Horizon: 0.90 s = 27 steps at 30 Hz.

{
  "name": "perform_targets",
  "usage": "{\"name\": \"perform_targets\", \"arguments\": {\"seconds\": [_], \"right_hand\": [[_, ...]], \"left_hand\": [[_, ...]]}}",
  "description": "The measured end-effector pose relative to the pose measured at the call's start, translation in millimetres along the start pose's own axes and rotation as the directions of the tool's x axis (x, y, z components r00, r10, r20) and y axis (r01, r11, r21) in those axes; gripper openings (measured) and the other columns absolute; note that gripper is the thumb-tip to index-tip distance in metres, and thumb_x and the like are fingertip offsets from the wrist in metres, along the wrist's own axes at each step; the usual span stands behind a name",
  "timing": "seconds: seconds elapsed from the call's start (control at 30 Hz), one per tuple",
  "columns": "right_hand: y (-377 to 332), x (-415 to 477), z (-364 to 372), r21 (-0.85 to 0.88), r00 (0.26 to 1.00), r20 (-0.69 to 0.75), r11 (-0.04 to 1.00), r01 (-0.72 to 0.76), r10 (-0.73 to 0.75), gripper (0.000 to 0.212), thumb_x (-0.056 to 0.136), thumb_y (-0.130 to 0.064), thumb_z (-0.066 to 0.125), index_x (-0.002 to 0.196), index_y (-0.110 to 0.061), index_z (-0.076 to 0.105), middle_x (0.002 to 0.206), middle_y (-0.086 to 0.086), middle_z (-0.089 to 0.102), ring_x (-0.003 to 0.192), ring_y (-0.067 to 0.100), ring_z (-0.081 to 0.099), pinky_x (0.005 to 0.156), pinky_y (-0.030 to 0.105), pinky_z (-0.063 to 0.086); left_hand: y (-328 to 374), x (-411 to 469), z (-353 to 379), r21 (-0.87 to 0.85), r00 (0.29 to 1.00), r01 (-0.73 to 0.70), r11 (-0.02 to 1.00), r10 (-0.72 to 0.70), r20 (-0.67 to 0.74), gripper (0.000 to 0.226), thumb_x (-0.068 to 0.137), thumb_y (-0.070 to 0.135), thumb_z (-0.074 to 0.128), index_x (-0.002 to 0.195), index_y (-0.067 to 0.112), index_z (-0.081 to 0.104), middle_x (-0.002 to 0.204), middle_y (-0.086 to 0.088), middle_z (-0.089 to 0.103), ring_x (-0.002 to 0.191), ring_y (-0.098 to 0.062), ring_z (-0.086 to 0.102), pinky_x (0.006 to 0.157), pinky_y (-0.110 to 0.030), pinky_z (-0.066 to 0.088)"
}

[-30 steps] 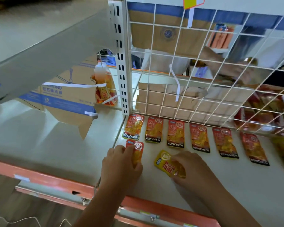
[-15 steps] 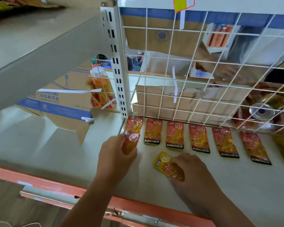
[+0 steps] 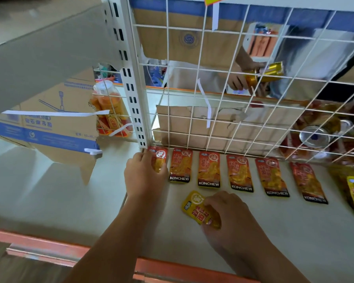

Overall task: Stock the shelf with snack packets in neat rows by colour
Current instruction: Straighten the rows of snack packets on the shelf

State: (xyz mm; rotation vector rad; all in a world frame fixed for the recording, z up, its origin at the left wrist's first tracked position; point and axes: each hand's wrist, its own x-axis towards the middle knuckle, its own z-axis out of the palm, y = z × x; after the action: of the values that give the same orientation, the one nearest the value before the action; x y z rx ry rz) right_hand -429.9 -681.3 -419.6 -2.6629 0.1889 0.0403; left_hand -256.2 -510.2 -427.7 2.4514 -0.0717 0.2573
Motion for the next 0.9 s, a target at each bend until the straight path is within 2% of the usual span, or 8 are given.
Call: {"name": "perform_targets", "arguments": {"seconds": [0.3,0.43,0.67,0.77,0.9], "right_hand": [[-1.8,3.2,1.1,-0.009,1.0,-0.008,1.0,-0.012,0.012,0.048,0.078,-0.059,0.059,0.122,-0.04,0.054,0.112,-0.026,0.038,0.107,0.004,0.039,0.098,0.03,0.035],[-2.5,2.5,3.1,0.002,0.999,-0.045,1.0,-0.016,0.016,0.047,0.076,-0.06,0.06,0.118,-0.041,0.055,0.108,-0.028,0.037,0.104,0.004,0.041,0.096,0.033,0.039],[-7.6,-8.0,0.6,0.039,0.992,-0.123,0.999,-0.017,0.021,0.036,0.079,-0.055,0.061,0.112,-0.044,0.051,0.107,-0.03,0.04,0.103,0.0,0.041,0.095,0.028,0.04],[-8.7,-14.3,-4.2,0.09,0.986,-0.166,0.996,-0.01,0.024,0.035,0.078,-0.05,0.065,0.11,-0.043,0.053,0.106,-0.029,0.042,0.105,0.001,0.044,0.091,0.024,0.042],[8.2,-20.4,-19.6,0.143,0.964,-0.256,0.989,-0.036,0.072,0.044,0.072,-0.054,0.063,0.112,-0.036,0.063,0.109,-0.026,0.049,0.104,-0.001,0.046,0.089,0.015,0.038]], "left_hand": [[-2.0,0.9,3.4,0.063,1.0,-0.004,0.998,0.003,0.002,0.045,0.083,0.05,0.064,0.121,0.026,0.068,0.101,0.006,0.062,0.094,-0.017,0.054,0.081,-0.042,0.057],[-1.3,0.3,3.0,0.08,1.0,-0.004,0.997,0.004,0.003,0.045,0.083,0.051,0.064,0.122,0.027,0.067,0.103,0.007,0.062,0.095,-0.017,0.054,0.081,-0.04,0.057],[-3.9,1.6,4.7,0.091,1.0,-0.017,0.996,0.018,-0.01,0.044,0.082,0.054,0.062,0.118,0.029,0.068,0.101,0.009,0.061,0.093,-0.016,0.052,0.082,-0.042,0.056],[-9.2,5.5,2.4,0.097,0.997,-0.076,0.992,0.075,0.005,0.045,0.083,0.055,0.06,0.118,0.027,0.069,0.103,0.005,0.065,0.095,-0.02,0.054,0.082,-0.041,0.055],[-3.9,-2.4,-0.8,0.128,0.98,-0.187,0.974,0.195,-0.048,0.04,0.086,0.05,0.067,0.116,0.024,0.071,0.117,-0.003,0.069,0.104,-0.031,0.059,0.085,-0.044,0.05]]}}
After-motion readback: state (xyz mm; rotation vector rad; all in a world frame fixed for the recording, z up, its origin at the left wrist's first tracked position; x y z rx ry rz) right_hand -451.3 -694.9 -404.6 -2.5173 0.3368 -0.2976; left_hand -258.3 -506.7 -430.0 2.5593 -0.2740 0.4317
